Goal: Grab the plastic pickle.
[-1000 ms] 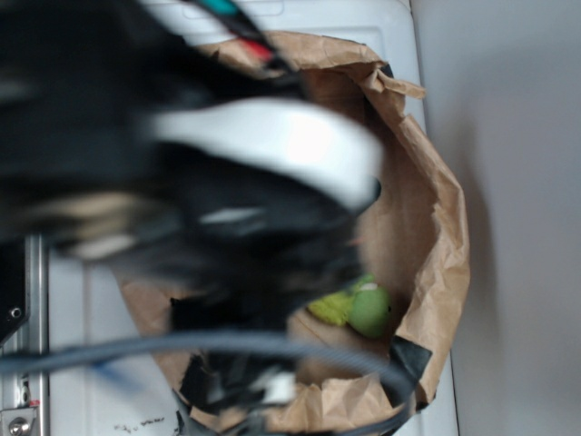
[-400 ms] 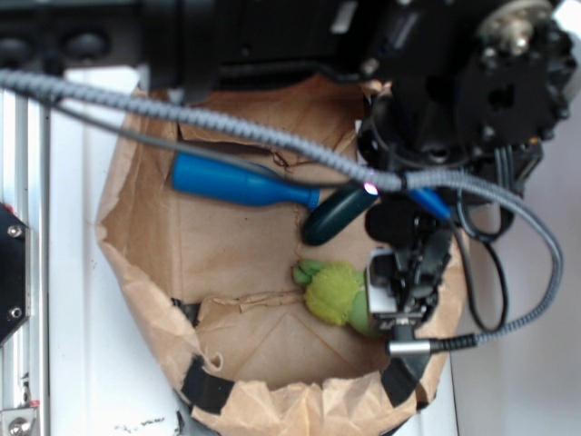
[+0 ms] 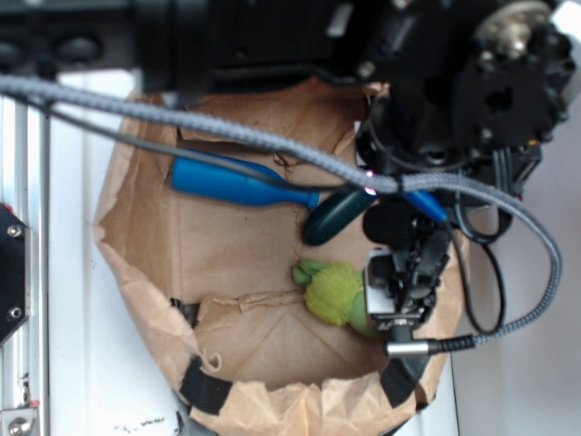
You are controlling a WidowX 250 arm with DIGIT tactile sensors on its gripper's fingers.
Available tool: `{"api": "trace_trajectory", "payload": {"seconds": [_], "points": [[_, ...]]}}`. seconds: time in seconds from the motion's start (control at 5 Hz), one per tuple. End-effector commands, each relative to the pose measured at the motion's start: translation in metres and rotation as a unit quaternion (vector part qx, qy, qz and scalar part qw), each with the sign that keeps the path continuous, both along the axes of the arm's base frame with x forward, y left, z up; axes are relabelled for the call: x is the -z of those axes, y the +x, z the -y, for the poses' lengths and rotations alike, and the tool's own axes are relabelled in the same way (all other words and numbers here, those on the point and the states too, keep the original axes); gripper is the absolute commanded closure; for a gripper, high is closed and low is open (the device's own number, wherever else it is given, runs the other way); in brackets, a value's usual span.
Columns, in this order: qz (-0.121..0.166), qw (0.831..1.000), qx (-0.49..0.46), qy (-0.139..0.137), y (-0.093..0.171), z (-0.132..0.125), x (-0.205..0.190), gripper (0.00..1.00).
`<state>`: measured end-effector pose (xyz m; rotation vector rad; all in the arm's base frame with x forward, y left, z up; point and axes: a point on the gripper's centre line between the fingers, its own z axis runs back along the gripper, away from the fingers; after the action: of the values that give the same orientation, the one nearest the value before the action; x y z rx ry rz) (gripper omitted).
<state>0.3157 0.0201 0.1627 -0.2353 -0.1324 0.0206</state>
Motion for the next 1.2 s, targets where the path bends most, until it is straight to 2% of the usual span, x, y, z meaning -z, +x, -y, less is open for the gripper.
{"api": "trace_trajectory", "payload": {"seconds": [0.0,0.2,0.4,0.6,0.8,1.0], "points": [[0.037,0.999,-0.005,0.035,-0.001,-0.020,0.048,0.00],[0.041,0.997,-0.006,0.062,-0.009,-0.027,0.082,0.00],[0.026,0.998,-0.007,0.064,-0.012,-0.030,0.103,0.00],[-0.002,0.998,-0.007,0.063,-0.013,-0.025,0.127,0.00],[-0.018,0.997,-0.017,0.072,-0.012,-0.027,0.139,0.23],[-0.017,0.997,-0.025,0.078,-0.008,-0.027,0.141,0.03]]}}
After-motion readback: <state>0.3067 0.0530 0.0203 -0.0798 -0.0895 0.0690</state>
